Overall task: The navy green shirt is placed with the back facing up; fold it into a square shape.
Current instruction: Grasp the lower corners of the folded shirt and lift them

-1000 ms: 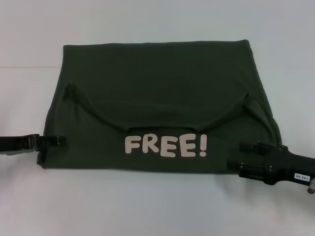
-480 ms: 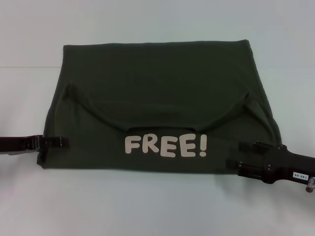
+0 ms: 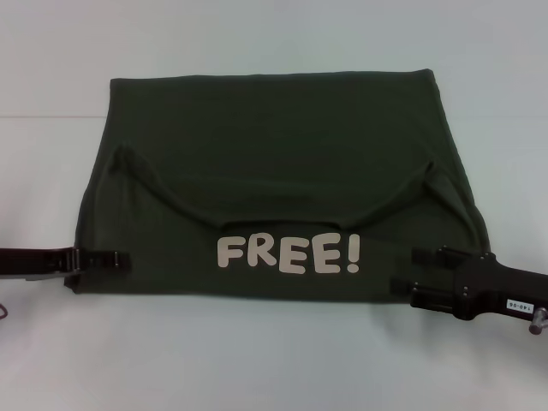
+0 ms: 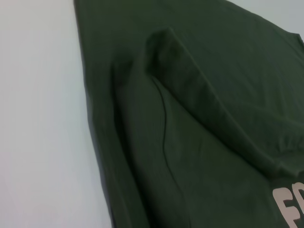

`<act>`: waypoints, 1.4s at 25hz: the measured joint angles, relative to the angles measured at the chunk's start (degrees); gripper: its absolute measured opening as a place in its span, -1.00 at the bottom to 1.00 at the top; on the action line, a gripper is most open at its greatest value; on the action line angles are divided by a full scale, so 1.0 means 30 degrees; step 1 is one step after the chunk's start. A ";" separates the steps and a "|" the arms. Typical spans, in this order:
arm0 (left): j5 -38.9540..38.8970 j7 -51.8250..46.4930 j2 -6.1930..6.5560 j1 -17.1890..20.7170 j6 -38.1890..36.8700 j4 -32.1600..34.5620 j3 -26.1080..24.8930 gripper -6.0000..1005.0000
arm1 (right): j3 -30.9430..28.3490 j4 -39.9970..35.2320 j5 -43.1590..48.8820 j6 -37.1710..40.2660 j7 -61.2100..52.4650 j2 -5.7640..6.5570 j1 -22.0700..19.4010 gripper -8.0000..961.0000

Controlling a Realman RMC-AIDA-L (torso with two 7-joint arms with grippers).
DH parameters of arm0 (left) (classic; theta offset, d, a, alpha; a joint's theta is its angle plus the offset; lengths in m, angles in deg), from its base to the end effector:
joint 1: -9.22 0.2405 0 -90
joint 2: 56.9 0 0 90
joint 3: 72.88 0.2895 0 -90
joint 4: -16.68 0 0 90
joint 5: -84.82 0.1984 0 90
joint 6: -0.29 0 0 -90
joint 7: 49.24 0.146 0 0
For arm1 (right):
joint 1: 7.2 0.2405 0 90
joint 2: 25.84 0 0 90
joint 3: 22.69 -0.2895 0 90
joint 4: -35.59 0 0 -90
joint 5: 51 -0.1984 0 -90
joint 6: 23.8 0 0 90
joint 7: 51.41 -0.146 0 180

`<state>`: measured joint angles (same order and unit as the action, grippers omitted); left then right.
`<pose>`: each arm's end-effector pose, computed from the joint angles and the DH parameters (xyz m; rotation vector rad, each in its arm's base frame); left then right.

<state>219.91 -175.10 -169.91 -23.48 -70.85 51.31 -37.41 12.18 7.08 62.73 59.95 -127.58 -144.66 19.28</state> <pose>-0.3596 0.3660 0.0188 -2.1319 -1.6426 -0.2873 0.3202 0.3139 -0.0332 -2.5613 0.8654 0.7340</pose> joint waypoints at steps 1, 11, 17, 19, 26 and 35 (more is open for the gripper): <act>-0.0001 -0.0044 -0.0017 0.0004 -0.0003 -0.0001 0.0001 0.69 | 0.0007 -0.0003 -0.0001 0.0000 -0.0003 0.0000 0.0008 0.72; 0.0367 -0.0680 -0.0137 0.0266 -0.0078 0.0846 0.0482 0.49 | 0.0011 -0.0065 0.0000 0.0028 -0.0011 -0.0025 0.0001 0.72; 0.0457 -0.0634 -0.0157 0.0274 -0.0067 0.0921 0.0510 0.24 | 0.0011 -0.0051 0.0001 0.0140 -0.0011 -0.0053 -0.0007 0.72; 0.0462 -0.0608 -0.0155 0.0257 -0.0112 0.0926 0.0524 0.06 | 0.0011 -0.0035 0.0000 0.0163 -0.0012 -0.0058 -0.0008 0.72; 0.0468 -0.0571 -0.0099 0.0195 -0.0160 0.0876 0.0683 -0.72 | -0.0016 -0.0132 0.0001 0.0570 -0.0229 -0.0031 -0.0054 0.71; 0.0499 -0.0558 -0.0041 0.0142 -0.0244 0.0887 0.1002 -0.93 | -0.0069 -0.4556 0.1118 0.2167 -1.0110 0.1260 -0.0386 0.69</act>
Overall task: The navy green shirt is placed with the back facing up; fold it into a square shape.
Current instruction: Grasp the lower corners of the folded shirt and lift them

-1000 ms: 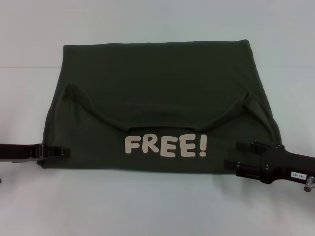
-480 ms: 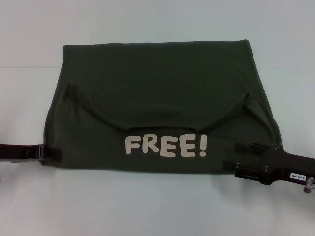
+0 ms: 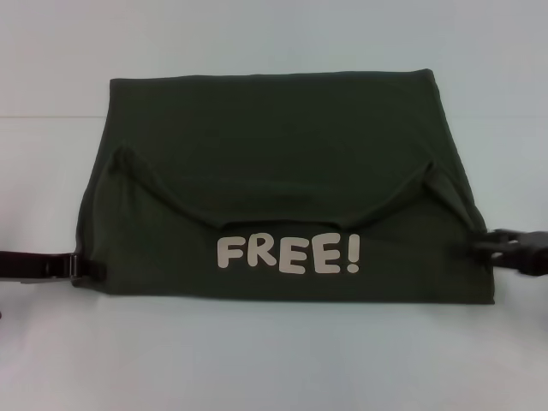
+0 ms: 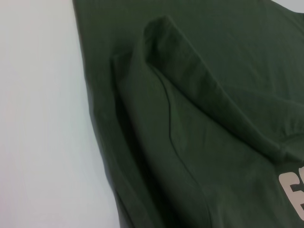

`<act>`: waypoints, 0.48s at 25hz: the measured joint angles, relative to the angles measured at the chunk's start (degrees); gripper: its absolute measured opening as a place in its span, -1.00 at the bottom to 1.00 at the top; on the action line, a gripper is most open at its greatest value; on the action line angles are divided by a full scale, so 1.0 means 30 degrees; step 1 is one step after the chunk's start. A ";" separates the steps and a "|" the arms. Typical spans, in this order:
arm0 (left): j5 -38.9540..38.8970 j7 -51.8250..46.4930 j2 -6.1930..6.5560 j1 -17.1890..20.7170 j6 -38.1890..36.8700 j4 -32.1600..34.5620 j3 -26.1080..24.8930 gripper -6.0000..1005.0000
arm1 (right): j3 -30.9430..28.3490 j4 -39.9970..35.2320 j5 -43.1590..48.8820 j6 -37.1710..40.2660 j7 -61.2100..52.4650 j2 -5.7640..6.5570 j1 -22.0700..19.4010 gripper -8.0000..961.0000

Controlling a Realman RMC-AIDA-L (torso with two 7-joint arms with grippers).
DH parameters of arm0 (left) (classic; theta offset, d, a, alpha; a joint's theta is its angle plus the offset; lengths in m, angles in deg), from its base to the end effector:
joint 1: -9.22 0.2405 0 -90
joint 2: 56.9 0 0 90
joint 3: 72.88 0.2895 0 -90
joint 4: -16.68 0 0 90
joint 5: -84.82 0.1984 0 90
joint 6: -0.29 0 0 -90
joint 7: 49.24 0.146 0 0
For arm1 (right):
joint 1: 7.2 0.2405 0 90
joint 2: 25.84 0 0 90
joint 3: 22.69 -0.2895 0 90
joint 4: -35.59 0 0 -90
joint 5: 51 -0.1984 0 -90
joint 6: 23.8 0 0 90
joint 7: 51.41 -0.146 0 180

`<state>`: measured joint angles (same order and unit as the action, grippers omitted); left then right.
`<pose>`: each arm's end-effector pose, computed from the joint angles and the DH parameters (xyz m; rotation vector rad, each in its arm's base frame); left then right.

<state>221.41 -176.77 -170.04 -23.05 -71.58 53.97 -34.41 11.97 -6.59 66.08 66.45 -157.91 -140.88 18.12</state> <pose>-0.3590 0.3646 0.0206 -2.1576 -1.6185 -0.2085 0.3256 0.3249 0.0323 -2.4492 1.2808 0.6989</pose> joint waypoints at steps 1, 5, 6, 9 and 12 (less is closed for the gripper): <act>-0.0001 0.0000 0.0002 -0.0003 -0.0005 0.0001 0.0007 -0.93 | 0.0040 -0.0575 0.0456 0.0089 -0.1298 0.0234 0.0012 0.69; 0.0000 0.0003 0.0026 -0.0028 -0.0032 0.0010 0.0010 -0.93 | 0.0123 -0.2475 0.3441 0.0876 -0.7650 0.1661 0.0824 0.69; 0.0000 0.0003 0.0037 -0.0038 -0.0044 0.0017 0.0009 -0.93 | 0.0082 -0.2592 0.4150 0.1175 -0.8769 0.2022 0.1147 0.69; -0.0003 0.0012 0.0039 -0.0038 -0.0067 0.0043 0.0028 -0.93 | -0.0099 -0.2748 0.5956 0.1711 -1.0963 0.2665 0.2055 0.68; -0.0003 0.0026 0.0039 -0.0035 -0.0069 0.0050 0.0036 -0.93 | -0.0146 -0.2808 0.7765 0.1700 -1.1854 0.2682 0.2986 0.68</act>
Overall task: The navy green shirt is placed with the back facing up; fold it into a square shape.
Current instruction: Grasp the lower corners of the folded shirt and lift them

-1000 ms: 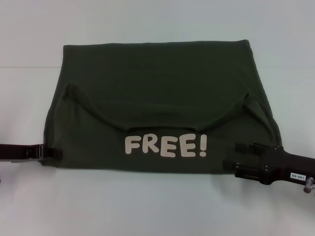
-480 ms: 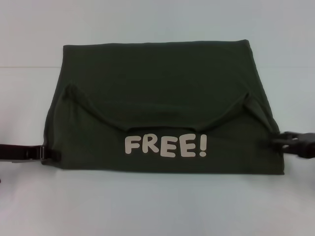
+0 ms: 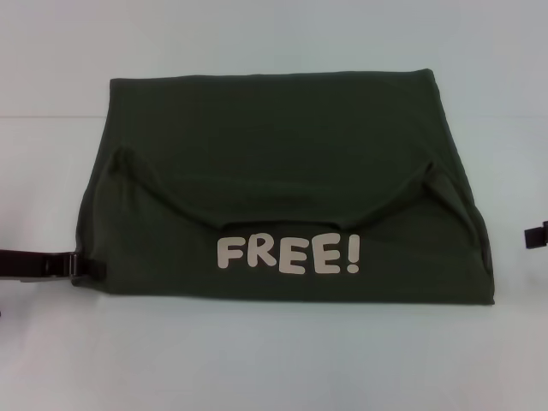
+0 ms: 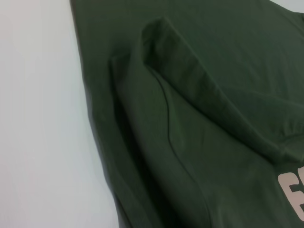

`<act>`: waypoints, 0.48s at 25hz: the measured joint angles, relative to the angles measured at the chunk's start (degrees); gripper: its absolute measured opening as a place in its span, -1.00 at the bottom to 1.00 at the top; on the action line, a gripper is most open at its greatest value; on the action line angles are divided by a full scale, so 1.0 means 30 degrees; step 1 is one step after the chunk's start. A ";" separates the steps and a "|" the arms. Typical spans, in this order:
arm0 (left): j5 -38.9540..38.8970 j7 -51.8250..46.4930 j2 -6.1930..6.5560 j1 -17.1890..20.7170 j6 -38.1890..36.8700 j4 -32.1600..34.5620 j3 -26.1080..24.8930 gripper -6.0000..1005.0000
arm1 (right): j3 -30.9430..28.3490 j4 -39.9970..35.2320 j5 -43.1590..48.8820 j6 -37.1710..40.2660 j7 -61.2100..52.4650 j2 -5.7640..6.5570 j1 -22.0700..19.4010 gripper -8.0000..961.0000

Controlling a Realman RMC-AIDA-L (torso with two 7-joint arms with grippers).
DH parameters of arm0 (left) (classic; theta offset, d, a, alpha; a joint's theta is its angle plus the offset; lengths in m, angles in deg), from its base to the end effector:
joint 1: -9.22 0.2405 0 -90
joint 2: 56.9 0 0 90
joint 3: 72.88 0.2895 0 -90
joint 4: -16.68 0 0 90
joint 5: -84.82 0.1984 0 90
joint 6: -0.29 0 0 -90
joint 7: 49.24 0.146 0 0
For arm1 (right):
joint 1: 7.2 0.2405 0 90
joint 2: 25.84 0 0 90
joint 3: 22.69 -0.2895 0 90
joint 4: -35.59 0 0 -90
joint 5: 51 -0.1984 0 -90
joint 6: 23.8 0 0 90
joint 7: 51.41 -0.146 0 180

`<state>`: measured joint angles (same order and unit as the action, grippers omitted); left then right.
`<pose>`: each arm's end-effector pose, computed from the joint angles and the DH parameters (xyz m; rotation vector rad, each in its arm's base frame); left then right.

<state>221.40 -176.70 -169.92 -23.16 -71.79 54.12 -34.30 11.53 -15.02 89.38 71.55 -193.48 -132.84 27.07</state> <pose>-0.3581 0.3655 0.0217 -2.1634 -1.6118 -0.2062 0.3257 0.3635 0.1032 -2.1797 1.7730 0.1805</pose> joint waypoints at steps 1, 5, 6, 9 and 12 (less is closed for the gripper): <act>0.0000 0.0002 0.0000 0.0000 -0.0002 0.0001 0.0001 -0.93 | 0.0035 0.0057 0.0579 -0.0104 -0.0101 -0.0067 0.0325 0.68; 0.0000 0.0006 0.0002 0.0007 -0.0004 0.0001 0.0002 -0.93 | 0.0147 0.0674 0.2336 -0.0772 -0.0183 -0.0429 0.1399 0.68; 0.0000 0.0007 0.0014 0.0009 -0.0009 0.0002 0.0002 -0.93 | 0.0168 0.0872 0.2584 -0.0991 -0.0190 -0.0504 0.1611 0.68; 0.0000 0.0008 0.0055 0.0013 -0.0058 0.0002 0.0002 -0.93 | 0.0475 0.1607 0.2888 -0.1438 -0.0222 -0.0609 0.2031 0.68; 0.0000 0.0007 0.0080 0.0013 -0.0098 0.0002 0.0001 -0.93 | 0.1168 0.2286 0.3022 -0.2029 -0.0234 -0.0637 0.2298 0.68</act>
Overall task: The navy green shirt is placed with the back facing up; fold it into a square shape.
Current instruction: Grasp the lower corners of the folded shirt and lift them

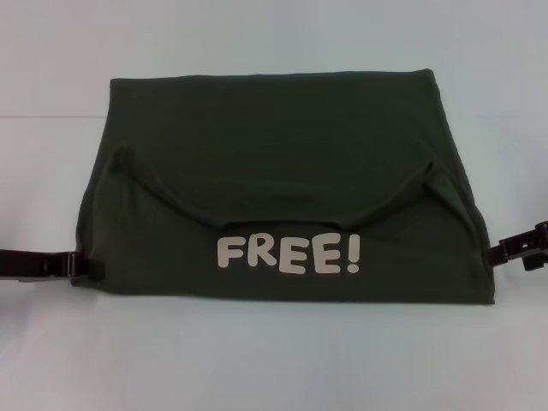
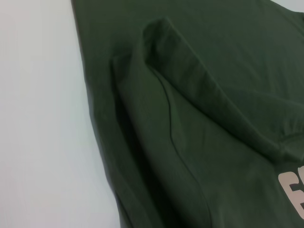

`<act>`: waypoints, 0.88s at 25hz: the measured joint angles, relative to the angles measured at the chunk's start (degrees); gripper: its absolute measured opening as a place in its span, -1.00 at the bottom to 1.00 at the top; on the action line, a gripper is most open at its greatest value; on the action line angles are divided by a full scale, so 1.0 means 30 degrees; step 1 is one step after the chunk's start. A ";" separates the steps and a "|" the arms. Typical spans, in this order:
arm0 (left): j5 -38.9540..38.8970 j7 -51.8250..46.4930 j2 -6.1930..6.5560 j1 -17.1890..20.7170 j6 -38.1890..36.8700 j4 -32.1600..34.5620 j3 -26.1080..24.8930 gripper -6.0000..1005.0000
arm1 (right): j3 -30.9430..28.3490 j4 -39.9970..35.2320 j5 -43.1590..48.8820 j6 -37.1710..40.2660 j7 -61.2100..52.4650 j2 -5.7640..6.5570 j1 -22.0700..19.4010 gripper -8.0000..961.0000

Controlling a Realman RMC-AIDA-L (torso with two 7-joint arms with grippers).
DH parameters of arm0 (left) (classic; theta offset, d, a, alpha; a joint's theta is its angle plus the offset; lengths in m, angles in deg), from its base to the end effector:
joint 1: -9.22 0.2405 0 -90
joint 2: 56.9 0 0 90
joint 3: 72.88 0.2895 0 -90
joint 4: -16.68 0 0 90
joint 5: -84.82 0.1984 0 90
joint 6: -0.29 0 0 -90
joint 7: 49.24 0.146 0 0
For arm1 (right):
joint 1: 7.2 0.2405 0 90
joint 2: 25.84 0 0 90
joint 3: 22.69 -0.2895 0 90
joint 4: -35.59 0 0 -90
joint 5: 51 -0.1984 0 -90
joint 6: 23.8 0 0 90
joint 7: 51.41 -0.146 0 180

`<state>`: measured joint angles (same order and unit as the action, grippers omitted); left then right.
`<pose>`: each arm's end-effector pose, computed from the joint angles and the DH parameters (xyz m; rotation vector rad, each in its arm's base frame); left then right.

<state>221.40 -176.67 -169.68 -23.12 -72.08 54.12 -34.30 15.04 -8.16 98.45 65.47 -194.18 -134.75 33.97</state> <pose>-0.3587 0.3652 0.0235 -2.1650 -1.6117 -0.2038 0.3114 0.3890 0.0643 -2.2189 1.7439 -0.0462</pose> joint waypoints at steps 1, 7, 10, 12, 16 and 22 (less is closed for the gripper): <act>-0.0001 0.0000 0.0003 0.0000 -0.0010 0.0000 0.0001 -0.93 | 0.0117 0.0080 0.0018 -0.0237 -0.0007 -0.0009 0.0024 0.68; 0.0000 0.0000 0.0008 0.0020 -0.0021 0.0000 -0.0001 -0.93 | 0.0345 0.1236 -0.0019 -0.0945 -0.0024 -0.0059 0.0407 0.67; -0.0001 0.0000 0.0007 0.0046 -0.0039 -0.0001 0.0000 -0.93 | 0.0723 0.1578 0.0011 -0.1049 -0.0018 -0.0239 0.0569 0.67; -0.0001 0.0000 0.0008 0.0059 -0.0043 -0.0002 -0.0001 -0.93 | 0.0957 0.1610 0.0018 -0.1177 -0.0039 -0.0402 0.0587 0.67; -0.0001 0.0000 0.0008 0.0058 -0.0056 -0.0001 0.0001 -0.93 | 0.1035 0.1639 0.0027 -0.1359 0.0019 -0.0655 0.0600 0.66; -0.0001 -0.0016 0.0008 0.0018 -0.0103 0.0007 0.0000 -0.93 | 0.1049 0.1654 0.0059 -0.1658 0.0086 -0.0682 0.0543 0.65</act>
<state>221.40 -176.72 -169.66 -23.06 -72.39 54.14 -34.30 18.18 -3.20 98.62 60.49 -193.92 -136.79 35.60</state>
